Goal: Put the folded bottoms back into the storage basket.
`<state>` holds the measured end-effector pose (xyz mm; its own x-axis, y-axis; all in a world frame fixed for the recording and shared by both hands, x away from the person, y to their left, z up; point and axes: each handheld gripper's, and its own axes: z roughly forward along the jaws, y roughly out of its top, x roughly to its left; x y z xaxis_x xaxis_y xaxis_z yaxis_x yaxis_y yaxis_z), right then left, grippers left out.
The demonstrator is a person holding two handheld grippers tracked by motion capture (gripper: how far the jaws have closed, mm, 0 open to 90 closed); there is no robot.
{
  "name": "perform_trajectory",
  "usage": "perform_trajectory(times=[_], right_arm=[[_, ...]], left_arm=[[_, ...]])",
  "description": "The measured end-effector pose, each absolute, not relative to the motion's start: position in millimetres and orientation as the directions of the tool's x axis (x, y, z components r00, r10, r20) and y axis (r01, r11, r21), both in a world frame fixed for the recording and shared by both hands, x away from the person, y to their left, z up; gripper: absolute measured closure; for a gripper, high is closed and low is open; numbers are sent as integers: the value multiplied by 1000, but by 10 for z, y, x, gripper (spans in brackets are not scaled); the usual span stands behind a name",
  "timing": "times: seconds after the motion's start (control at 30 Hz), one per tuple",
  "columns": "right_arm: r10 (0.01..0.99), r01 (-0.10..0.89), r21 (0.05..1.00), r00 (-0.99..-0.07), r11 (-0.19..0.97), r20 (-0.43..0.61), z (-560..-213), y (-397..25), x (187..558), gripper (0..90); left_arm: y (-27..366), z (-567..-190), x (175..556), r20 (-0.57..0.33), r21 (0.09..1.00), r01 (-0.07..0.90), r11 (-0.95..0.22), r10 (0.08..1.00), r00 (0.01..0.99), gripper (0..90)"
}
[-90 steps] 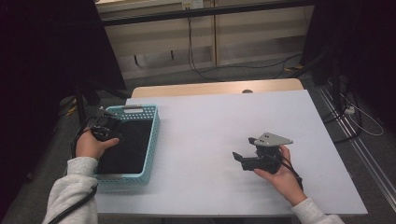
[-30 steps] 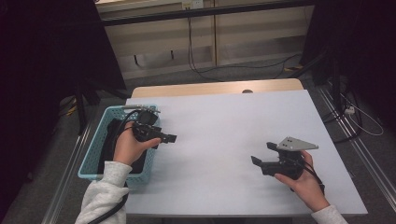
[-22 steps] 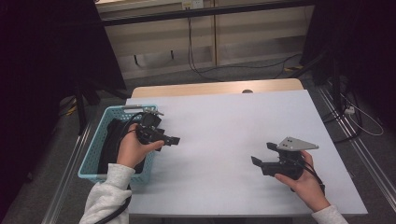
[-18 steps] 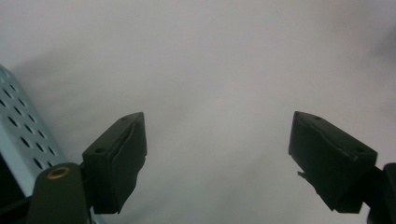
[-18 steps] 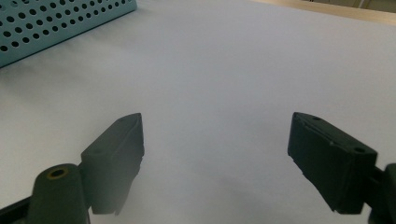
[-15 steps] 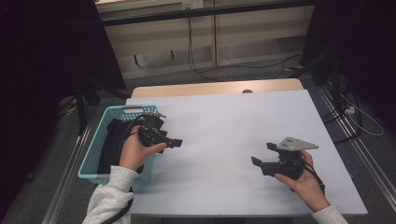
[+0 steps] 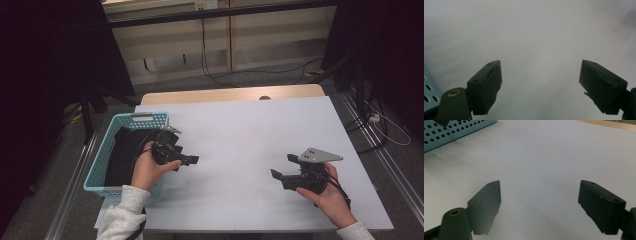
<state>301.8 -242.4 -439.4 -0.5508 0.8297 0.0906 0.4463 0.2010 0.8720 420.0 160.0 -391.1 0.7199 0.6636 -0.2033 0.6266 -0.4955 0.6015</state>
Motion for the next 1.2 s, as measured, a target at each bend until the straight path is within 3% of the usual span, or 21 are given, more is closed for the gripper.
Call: perform_trajectory(times=[0.5, 1.2], right_arm=[[829, 450, 870, -552, 201, 94, -4398, -2527, 2950, 182], [836, 465, 861, -541, 205, 93, -4446, -2622, 2898, 181]], left_arm=[[1501, -3932, 4042, -187, 618, 594, -516, 636, 748, 164], [1526, -4236, 3932, -238, 633, 611, -475, 632, 737, 144]])
